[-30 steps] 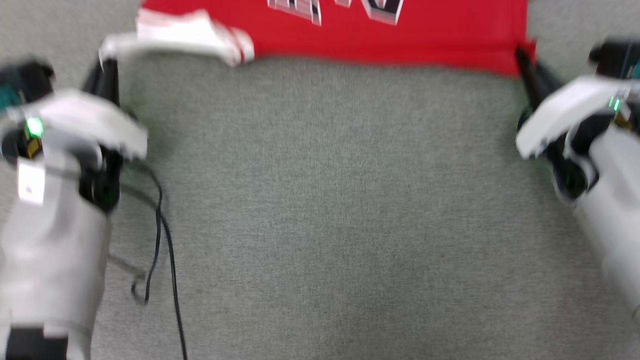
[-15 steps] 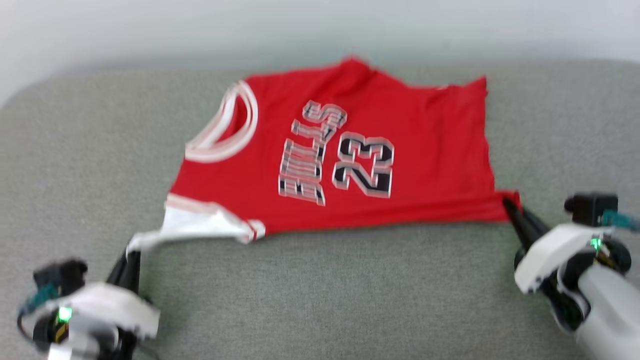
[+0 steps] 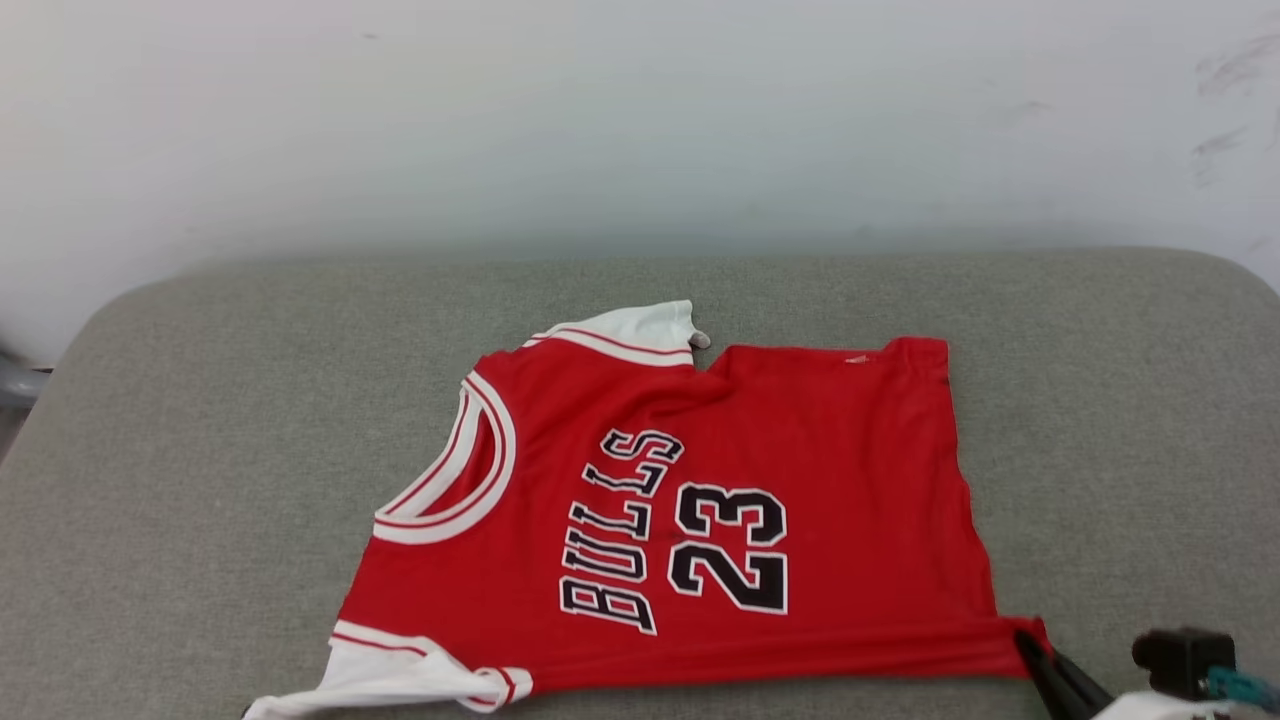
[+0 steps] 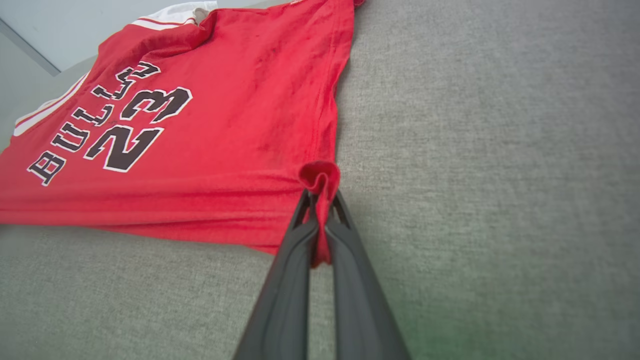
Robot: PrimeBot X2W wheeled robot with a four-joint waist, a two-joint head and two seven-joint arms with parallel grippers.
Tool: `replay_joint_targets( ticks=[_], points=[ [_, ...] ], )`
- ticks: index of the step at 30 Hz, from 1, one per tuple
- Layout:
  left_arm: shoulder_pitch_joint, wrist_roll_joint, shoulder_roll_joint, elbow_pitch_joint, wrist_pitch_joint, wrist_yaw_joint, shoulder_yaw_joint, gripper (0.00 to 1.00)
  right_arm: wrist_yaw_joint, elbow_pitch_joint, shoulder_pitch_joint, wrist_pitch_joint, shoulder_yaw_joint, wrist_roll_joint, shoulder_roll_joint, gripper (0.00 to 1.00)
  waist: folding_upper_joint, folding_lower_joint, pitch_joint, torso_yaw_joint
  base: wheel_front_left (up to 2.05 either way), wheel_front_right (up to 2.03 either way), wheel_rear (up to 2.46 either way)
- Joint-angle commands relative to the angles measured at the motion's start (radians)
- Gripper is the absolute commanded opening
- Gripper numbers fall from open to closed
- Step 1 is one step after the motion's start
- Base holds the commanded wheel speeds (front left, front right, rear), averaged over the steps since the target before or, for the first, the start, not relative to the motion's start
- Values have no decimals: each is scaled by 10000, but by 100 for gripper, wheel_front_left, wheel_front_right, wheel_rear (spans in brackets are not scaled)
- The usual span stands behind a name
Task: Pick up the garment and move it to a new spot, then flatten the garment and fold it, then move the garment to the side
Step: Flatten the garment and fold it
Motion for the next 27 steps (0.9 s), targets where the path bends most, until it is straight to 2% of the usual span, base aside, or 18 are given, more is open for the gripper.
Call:
replay_joint_targets(
  ticks=[1, 6, 10, 17, 22, 27],
  points=[
    [348, -65, 189, -306, 79, 281, 227, 0, -52, -143, 472, -55, -395, -211, -116, 0, -1, 4, -102, 11, 0, 0, 0],
    [1107, -232, 230, -1402, 529, 704, 285, 0, -52, -992, 1560, 225, -1292, -991, 99, 0, -1, 4, -171, -7, 0, 0, 0],
    [907, -93, 340, -2180, 809, 813, 129, 0, -51, -1793, 1973, 777, -2017, -1572, 347, 0, -1, 4, -72, 4, 0, 0, 0],
    [-519, 239, 241, -2353, 970, 590, -397, 0, -37, -3105, 1565, 1771, -2673, -2372, 824, 0, -1, 4, 396, -53, 0, 0, 0],
    [-2085, 522, -32, -1574, 846, 300, -818, 0, -36, -3710, 903, 2177, -2934, -2778, 984, 0, -1, 4, 1026, -130, 0, 0, 0],
    [-3346, 679, -337, -508, 570, -89, -1132, 0, -36, -3557, 268, 2360, -2906, -2866, 997, 0, -1, 4, 1615, -171, 0, 0, 0]
  ],
)
